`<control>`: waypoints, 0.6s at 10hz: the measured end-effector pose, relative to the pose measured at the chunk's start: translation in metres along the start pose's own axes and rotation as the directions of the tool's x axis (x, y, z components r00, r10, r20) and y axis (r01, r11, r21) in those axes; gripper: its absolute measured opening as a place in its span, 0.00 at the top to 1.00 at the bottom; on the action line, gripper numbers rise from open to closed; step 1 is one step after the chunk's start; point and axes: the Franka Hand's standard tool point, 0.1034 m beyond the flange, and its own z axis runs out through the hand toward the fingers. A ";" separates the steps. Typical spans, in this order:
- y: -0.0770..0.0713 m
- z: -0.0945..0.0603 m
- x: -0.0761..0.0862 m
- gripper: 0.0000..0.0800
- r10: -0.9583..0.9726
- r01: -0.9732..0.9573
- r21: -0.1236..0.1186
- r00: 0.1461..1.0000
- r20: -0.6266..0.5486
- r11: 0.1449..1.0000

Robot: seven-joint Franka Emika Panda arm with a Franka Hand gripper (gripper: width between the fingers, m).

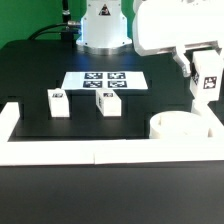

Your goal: Assemble stool

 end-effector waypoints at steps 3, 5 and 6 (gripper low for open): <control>0.000 0.001 -0.002 0.58 0.000 0.000 0.000 1.000 0.003 1.000; 0.003 0.007 -0.019 0.58 -0.027 0.027 -0.006 1.000 0.006 1.000; 0.008 0.010 -0.024 0.58 -0.027 0.027 -0.009 0.999 0.018 1.000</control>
Offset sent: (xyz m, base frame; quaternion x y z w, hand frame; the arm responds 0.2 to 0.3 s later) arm 0.0000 0.0000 0.0000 0.0000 0.0000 0.0000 1.0000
